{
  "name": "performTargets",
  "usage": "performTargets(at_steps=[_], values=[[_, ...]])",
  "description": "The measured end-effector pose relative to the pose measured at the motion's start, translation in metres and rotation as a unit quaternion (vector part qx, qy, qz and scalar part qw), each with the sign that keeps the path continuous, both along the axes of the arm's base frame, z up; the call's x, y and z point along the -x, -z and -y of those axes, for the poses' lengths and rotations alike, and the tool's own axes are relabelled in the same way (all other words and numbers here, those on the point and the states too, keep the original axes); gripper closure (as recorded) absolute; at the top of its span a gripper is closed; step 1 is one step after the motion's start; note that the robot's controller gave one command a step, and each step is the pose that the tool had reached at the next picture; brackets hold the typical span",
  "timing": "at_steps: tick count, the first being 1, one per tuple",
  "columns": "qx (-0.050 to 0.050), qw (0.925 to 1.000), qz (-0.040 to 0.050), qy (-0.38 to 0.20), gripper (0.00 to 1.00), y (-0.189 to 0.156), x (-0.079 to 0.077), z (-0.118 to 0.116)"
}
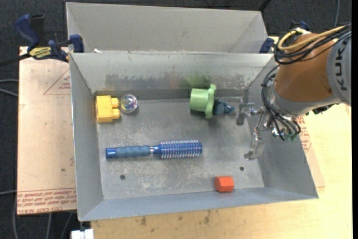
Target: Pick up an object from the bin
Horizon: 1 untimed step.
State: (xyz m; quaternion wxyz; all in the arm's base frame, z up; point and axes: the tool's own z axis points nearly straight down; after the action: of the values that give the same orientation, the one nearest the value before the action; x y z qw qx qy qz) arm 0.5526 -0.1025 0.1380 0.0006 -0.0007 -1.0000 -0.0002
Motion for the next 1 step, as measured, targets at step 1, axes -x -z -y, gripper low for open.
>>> performTargets(at_steps=[1], values=[[-0.002, 0.9996, 0.0056, -0.028, 0.0, -0.0236, -0.0579, -0.086]])
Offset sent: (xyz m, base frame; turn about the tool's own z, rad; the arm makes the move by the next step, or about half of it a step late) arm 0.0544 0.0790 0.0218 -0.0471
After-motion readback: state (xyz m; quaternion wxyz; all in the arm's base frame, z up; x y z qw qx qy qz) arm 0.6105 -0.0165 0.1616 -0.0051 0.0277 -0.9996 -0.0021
